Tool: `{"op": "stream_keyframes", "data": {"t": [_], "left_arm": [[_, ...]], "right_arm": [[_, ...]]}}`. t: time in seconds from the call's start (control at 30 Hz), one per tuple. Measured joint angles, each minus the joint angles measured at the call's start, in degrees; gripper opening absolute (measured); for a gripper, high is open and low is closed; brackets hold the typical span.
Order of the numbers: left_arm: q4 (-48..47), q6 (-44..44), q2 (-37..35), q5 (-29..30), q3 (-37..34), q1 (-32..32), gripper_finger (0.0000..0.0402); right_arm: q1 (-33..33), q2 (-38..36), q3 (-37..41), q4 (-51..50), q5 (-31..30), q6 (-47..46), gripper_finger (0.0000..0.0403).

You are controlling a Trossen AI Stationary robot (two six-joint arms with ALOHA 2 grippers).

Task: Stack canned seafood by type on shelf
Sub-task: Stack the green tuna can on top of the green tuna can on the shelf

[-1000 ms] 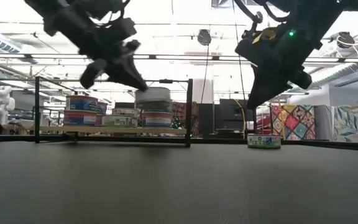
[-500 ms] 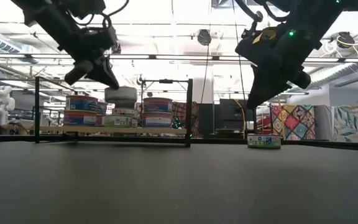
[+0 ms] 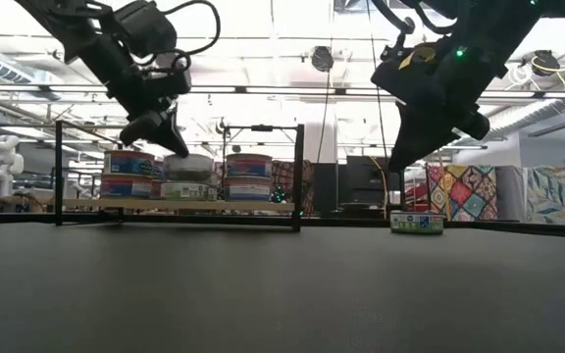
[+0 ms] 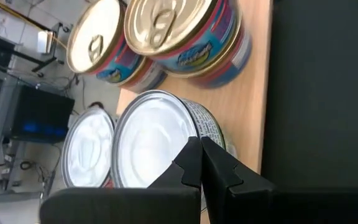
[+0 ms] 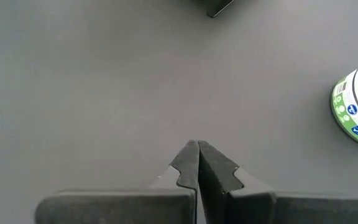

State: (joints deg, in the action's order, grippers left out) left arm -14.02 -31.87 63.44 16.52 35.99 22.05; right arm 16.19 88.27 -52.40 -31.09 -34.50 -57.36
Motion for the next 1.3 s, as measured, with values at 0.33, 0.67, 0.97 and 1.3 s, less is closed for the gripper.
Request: {"op": "stream_keyframes", "data": {"t": [0.33,0.67,0.97,1.3], "left_arm": [[0.05,-0.05,3.11,0.94,0.0,0.25,0.0],[0.05,-0.22,3.58,2.5,0.04,0.24,0.0013],[1.54,-0.4,3.29,2.34,0.09,-0.88,0.0072],[6.24,5.97,-0.94,-4.07,0.11,-7.11,0.0099]], "right_arm": [[0.0,0.0,0.0,0.0,0.02,0.02,0.0],[0.0,0.0,0.0,0.02,0.02,0.0,0.0],[0.0,0.0,0.0,0.02,0.25,0.0,0.0],[-1.69,0.0,-0.38,-1.34,3.16,-0.51,0.0]]}}
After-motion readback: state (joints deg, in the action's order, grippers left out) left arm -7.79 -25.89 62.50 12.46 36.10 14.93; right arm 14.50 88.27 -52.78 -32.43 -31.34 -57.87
